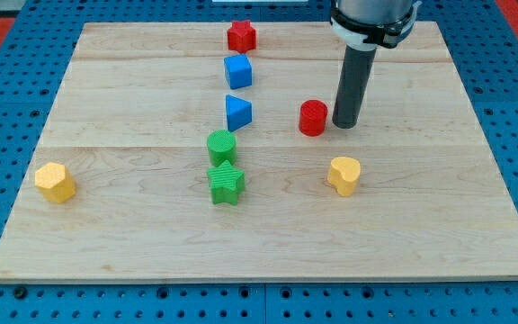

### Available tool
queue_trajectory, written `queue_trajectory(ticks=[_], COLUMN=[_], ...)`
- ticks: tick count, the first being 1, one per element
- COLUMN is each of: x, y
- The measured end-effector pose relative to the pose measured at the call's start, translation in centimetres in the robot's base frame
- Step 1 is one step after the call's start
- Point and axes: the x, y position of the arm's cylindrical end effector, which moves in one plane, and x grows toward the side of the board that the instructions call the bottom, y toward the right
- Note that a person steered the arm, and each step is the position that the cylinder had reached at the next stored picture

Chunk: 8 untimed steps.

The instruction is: Move the red circle to the right

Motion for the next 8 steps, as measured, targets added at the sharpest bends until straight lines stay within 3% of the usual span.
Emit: queue_trajectory(ticks=[2, 4, 6, 8], x=[2.2, 2.8, -1.5, -1.7], y=[0.0, -5.1, -9.6, -5.1])
